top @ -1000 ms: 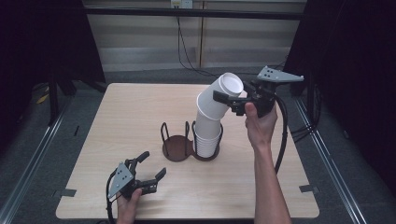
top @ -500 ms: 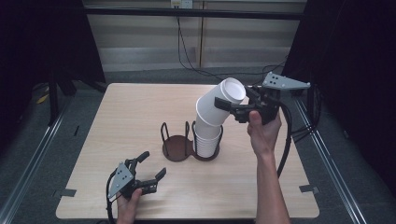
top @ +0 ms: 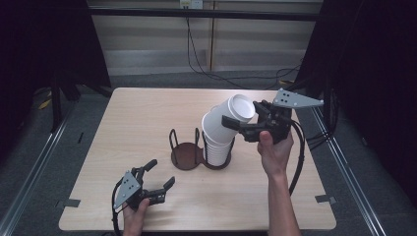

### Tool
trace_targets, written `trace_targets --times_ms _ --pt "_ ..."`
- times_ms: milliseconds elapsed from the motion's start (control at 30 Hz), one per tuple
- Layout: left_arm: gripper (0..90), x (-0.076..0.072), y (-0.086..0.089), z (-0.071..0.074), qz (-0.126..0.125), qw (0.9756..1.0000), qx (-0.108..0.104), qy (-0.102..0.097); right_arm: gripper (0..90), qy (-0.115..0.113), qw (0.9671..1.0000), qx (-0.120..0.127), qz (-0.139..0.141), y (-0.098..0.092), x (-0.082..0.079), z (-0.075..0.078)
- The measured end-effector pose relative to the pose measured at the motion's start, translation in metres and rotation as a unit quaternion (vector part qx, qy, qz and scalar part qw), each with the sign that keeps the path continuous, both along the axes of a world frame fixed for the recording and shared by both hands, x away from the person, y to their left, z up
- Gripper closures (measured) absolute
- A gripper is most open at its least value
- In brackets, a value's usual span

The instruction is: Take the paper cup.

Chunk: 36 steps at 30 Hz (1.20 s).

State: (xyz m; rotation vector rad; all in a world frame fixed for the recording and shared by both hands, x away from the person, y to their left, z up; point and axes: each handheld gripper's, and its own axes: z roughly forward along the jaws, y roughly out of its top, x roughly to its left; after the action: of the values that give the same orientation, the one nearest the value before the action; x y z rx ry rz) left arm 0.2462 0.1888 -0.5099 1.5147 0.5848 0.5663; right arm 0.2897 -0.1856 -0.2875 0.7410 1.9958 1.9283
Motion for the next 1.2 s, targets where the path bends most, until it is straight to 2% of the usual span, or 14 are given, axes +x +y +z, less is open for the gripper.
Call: trace_targets --times_ms 100,167,267,467,533,567,633,733,800,933,1000,1033,1167,1200 --pt "15.8 0.000 -0.001 0.000 0.004 1.0000 -0.004 0.006 23.5 -0.003 1.0000 -0.002 0.003 0.001 -0.004 -0.001" --pt "15.9 0.000 0.000 0.000 -0.002 0.9999 -0.005 0.010 23.5 -0.002 1.0000 -0.004 0.005 0.002 -0.005 -0.001" --pt "15.9 -0.002 -0.001 0.000 -0.015 0.9997 -0.009 0.014 23.5 -0.001 0.9998 -0.019 0.009 0.006 -0.010 -0.004" --pt "15.9 -0.001 -0.004 0.002 -0.039 0.9988 0.002 0.031 23.5 0.001 0.9994 -0.026 0.023 0.010 -0.015 -0.012" --pt "16.2 -0.001 -0.005 0.004 -0.050 0.9982 0.010 0.033 23.5 0.002 0.9993 -0.028 0.024 0.011 -0.016 -0.013" --pt "16.9 0.000 -0.004 0.005 -0.055 0.9980 0.017 0.027 23.5 0.002 0.9993 -0.029 0.025 0.012 -0.016 -0.015" --pt "17.6 -0.001 -0.006 0.006 -0.062 0.9977 0.009 0.029 23.5 0.005 0.9991 -0.033 0.026 0.014 -0.017 -0.018" --pt "17.6 -0.002 -0.008 0.010 -0.071 0.9968 0.021 0.030 23.5 0.003 0.9986 -0.036 0.038 0.018 -0.020 -0.023" --pt "17.6 -0.005 -0.011 0.011 -0.074 0.9965 0.015 0.036 23.5 0.002 0.9982 -0.047 0.037 0.021 -0.023 -0.026" --pt "17.8 -0.008 -0.013 0.014 -0.087 0.9956 0.011 0.034 23.5 0.005 0.9975 -0.054 0.045 0.027 -0.026 -0.032" --pt "18.3 -0.008 -0.013 0.016 -0.089 0.9955 0.016 0.028 23.5 0.008 0.9972 -0.056 0.048 0.028 -0.027 -0.036" --pt "18.6 -0.010 -0.014 0.017 -0.094 0.9950 0.008 0.034 23.5 0.009 0.9972 -0.056 0.049 0.029 -0.027 -0.039" --pt "18.1 -0.009 -0.016 0.023 -0.099 0.9945 0.010 0.034 23.4 0.013 0.9974 -0.049 0.052 0.030 -0.029 -0.047" --pt "16.0 -0.008 -0.018 0.025 -0.103 0.9938 0.010 0.041 23.5 0.017 0.9974 -0.050 0.050 0.032 -0.029 -0.052"
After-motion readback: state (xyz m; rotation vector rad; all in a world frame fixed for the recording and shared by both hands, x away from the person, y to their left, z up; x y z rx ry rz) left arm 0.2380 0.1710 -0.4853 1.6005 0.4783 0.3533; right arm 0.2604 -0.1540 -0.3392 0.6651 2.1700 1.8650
